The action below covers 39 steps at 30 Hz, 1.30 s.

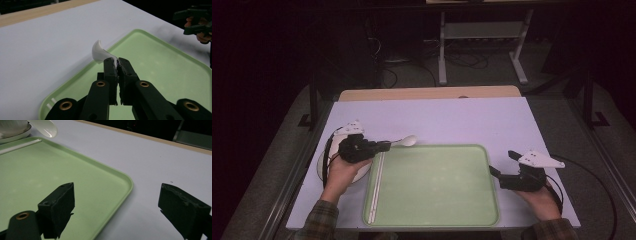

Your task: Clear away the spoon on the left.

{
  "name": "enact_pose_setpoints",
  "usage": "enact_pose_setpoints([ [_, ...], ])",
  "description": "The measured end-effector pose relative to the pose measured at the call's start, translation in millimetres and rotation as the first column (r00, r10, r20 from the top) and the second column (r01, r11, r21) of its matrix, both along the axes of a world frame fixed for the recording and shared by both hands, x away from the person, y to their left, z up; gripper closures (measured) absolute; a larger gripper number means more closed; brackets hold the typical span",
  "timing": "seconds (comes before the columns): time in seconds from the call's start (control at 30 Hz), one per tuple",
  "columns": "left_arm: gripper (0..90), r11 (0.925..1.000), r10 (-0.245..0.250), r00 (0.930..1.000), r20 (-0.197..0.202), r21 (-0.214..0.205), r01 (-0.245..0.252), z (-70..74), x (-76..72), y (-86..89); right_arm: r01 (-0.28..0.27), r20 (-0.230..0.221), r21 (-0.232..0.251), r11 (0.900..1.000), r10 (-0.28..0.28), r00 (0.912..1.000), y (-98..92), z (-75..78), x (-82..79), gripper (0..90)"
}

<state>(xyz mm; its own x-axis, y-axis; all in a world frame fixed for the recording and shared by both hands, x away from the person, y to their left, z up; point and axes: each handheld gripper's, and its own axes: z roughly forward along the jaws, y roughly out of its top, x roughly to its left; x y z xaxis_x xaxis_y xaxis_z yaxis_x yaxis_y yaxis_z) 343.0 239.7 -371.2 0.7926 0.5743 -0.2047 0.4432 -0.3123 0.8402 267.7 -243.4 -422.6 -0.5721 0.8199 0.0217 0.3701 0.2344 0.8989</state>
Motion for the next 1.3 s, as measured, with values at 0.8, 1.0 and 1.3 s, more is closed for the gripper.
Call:
enact_pose_setpoints([
  [0.8, 82.7, 0.9999, 0.016, 0.9941, -0.107, 0.000, -0.016, -30.1, 25.3, -18.4, -0.003, 0.000, -0.002, 1.0000, 0.003, 1.0000, 0.3, -0.1, -0.2, 13.0],
  [1.0, 77.4, 0.9972, 0.063, 0.9889, -0.134, 0.048, -0.057, -39.6, 32.0, -23.8, -0.003, -0.001, -0.001, 1.0000, 0.003, 1.0000, 0.2, -0.2, -0.2, 13.0],
  [1.3, 71.5, 0.9900, 0.093, 0.9855, -0.141, 0.118, -0.077, -50.3, 37.2, -32.0, -0.004, -0.002, -0.002, 1.0000, 0.004, 1.0000, 0.6, -0.4, -0.3, 13.0],
])
